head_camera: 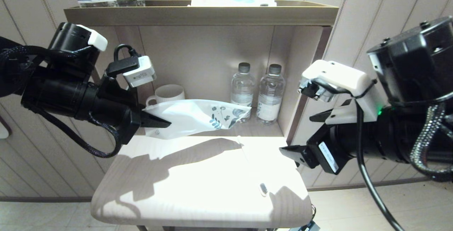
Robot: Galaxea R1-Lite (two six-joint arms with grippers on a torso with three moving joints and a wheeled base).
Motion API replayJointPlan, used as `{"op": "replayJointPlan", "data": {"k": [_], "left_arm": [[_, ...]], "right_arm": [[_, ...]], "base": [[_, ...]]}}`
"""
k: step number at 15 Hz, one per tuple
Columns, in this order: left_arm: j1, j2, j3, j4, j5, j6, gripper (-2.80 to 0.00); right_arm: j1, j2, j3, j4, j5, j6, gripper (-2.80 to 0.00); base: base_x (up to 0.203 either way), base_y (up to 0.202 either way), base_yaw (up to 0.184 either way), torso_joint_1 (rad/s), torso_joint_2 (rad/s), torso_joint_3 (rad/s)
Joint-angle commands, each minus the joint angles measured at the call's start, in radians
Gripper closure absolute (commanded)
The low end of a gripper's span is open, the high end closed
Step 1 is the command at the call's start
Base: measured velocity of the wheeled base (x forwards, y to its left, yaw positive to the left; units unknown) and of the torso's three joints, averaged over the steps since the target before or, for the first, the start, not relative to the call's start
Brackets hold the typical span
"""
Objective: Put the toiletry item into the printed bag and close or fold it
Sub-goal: Pick up a toothbrush
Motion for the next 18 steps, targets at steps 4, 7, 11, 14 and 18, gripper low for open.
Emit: {"op": "replayJointPlan", "data": {"k": [4, 7, 11, 14, 18], "left_arm": [[-0.002, -0.082, 0.178, -0.190, 0.079, -0.022, 0.00], [-0.002, -0.084, 0.192, -0.192, 0.079, -0.035, 0.00], [-0.001, -0.087, 0.218, -0.194, 0.069, -0.038, 0.00], [-0.001, -0.086, 0.218, -0.195, 0.064, -0.038, 0.00], [-0.001, -0.078, 0.217, -0.197, 0.053, -0.038, 0.00]], "right_arm": [[0.046, 0.143, -0.006, 0.018, -0.010, 0.083, -2.80], [0.071, 0.288, -0.041, 0.014, -0.010, 0.113, -2.80], [0.058, 0.443, -0.116, 0.009, -0.010, 0.135, -2.80], [0.015, 0.515, -0.212, 0.009, -0.011, 0.158, -2.80], [-0.022, 0.582, -0.285, 0.009, -0.009, 0.229, -2.80]], "base": [[0.000, 0.000, 0.000, 0.000, 0.00, 0.000], [0.000, 0.000, 0.000, 0.000, 0.00, 0.000], [0.000, 0.000, 0.000, 0.000, 0.00, 0.000], [0.000, 0.000, 0.000, 0.000, 0.00, 0.000], [0.000, 0.000, 0.000, 0.000, 0.00, 0.000]]}}
